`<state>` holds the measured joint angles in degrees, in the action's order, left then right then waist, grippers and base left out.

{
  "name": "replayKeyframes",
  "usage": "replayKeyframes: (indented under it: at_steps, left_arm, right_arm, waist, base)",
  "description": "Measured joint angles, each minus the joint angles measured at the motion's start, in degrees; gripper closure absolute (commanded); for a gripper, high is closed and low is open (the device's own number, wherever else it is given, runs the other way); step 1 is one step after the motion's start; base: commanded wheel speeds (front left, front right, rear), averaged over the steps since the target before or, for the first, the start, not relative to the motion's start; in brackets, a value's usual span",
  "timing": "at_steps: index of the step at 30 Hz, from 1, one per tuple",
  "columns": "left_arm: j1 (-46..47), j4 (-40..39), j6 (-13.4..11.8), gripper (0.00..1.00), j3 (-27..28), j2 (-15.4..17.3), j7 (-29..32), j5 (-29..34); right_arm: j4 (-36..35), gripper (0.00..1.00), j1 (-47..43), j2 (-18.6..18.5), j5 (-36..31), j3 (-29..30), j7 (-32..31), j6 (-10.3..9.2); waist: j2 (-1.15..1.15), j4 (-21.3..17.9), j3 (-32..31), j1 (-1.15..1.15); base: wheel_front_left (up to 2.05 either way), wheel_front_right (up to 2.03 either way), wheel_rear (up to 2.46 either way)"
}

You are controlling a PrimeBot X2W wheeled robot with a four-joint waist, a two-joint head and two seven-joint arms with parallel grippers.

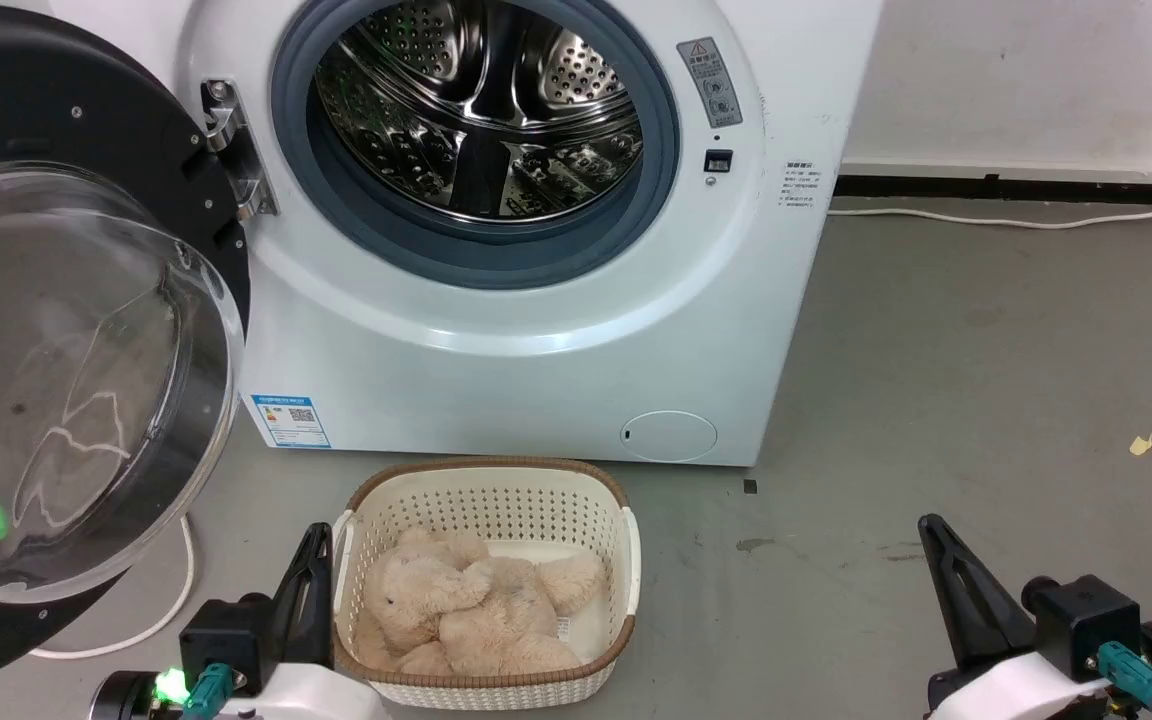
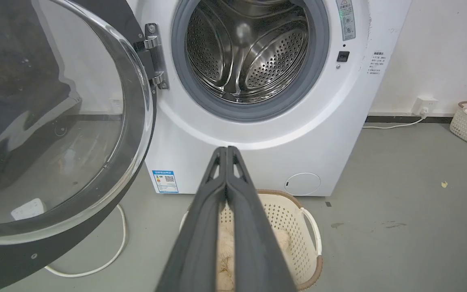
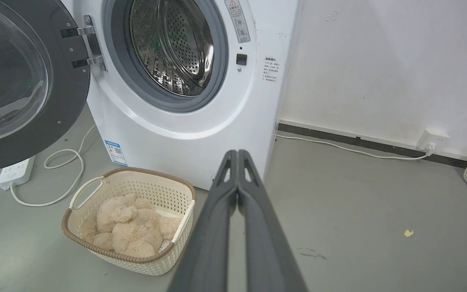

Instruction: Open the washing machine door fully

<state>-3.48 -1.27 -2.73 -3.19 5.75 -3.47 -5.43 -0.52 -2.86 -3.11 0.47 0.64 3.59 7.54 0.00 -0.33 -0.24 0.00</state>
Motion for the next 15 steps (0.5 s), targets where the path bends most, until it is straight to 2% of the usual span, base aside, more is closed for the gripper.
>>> replayKeyframes:
  at_steps: [15]
  left_arm:
    - [1.1,0.5,1.0,1.0,1.1,-1.2,1.4,2.1]
  right_arm:
    - [0.1,1.0,1.1,0.0,0.0,-0.3,-1.5,0.0]
  waist:
    - [0.0,0.1,0.1,0.0]
  base:
    - [0.0,0.0,0.0]
